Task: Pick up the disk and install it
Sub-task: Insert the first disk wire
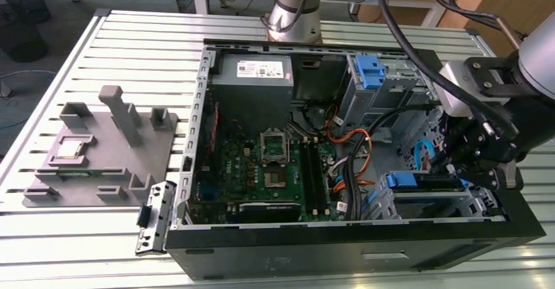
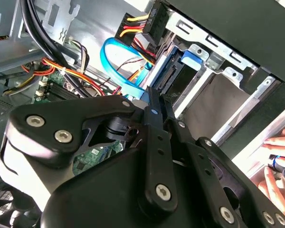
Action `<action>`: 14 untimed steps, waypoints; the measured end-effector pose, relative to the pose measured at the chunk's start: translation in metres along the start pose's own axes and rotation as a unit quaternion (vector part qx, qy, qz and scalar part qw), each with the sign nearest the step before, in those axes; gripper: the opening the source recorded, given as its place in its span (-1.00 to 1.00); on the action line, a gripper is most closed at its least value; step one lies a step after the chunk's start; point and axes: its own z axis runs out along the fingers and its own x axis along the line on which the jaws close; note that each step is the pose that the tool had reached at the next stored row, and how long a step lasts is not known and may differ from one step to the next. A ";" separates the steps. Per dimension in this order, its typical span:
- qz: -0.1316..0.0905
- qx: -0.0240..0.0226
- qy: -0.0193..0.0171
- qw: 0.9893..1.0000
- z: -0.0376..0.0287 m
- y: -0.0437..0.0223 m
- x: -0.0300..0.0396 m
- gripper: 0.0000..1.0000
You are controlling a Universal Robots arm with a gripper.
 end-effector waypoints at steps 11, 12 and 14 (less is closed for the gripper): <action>-0.013 0.012 0.000 1.000 0.0062 0.0051 0.0013 -0.68; -0.014 0.012 0.000 1.000 0.0065 0.0051 0.0014 -0.68; -0.016 0.013 0.000 1.000 0.0067 0.0055 0.0017 -0.68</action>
